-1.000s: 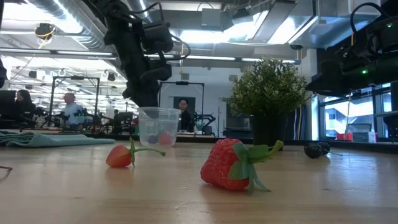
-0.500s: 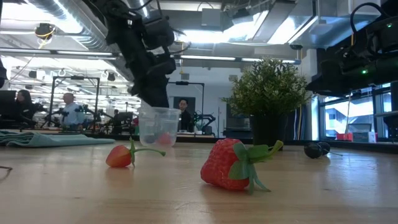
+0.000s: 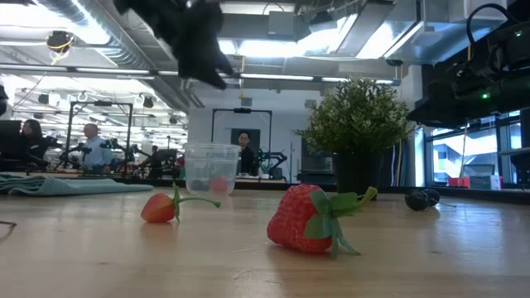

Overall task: Pick and placing Produce into tupperware
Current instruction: Put the red strawberry into the transparent container

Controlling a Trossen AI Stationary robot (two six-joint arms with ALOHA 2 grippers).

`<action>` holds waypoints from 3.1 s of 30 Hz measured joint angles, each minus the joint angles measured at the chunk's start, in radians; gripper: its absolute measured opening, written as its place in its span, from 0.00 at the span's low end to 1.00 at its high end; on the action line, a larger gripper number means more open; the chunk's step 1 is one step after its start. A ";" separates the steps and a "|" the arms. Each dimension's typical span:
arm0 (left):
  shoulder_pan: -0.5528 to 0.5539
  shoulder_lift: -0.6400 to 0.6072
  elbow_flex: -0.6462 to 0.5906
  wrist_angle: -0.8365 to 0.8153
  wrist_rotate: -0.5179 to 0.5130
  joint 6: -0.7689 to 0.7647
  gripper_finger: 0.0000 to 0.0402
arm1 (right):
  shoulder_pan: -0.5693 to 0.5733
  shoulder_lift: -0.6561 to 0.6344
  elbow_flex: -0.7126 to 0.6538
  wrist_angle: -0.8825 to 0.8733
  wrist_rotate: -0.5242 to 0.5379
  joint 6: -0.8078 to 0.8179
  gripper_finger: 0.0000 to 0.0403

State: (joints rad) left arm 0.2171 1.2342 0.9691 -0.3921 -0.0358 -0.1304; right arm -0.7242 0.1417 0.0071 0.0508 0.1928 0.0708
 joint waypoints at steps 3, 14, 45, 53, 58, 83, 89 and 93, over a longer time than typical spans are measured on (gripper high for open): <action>-0.087 -0.036 0.000 -0.004 0.001 0.069 0.72 | 0.000 0.000 0.000 0.000 0.000 0.000 0.59; -0.432 -0.038 -0.105 0.077 -0.248 -0.098 0.70 | 0.000 0.000 0.000 0.000 0.000 0.000 0.59; -0.831 0.406 -0.408 0.965 -0.539 -0.250 0.70 | 0.000 0.000 0.000 0.000 0.000 0.059 0.59; -0.841 0.566 -0.408 1.067 -0.555 -0.349 0.70 | 0.000 0.000 0.000 0.000 0.000 0.058 0.59; -0.851 0.633 -0.408 1.108 -0.544 -0.358 0.70 | 0.000 0.000 0.000 0.000 0.000 0.059 0.59; -0.846 0.671 -0.408 1.146 -0.544 -0.358 0.70 | 0.000 0.000 0.000 0.000 0.000 0.056 0.59; -0.831 0.670 -0.407 1.108 -0.524 -0.357 0.70 | 0.000 0.000 0.000 0.000 0.000 0.056 0.59; -0.827 0.670 -0.407 1.104 -0.522 -0.355 0.70 | 0.000 0.000 0.000 0.000 0.000 0.056 0.59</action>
State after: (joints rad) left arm -0.6102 1.9041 0.5621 0.7116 -0.5583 -0.4850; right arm -0.7242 0.1421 0.0071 0.0505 0.1927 0.1268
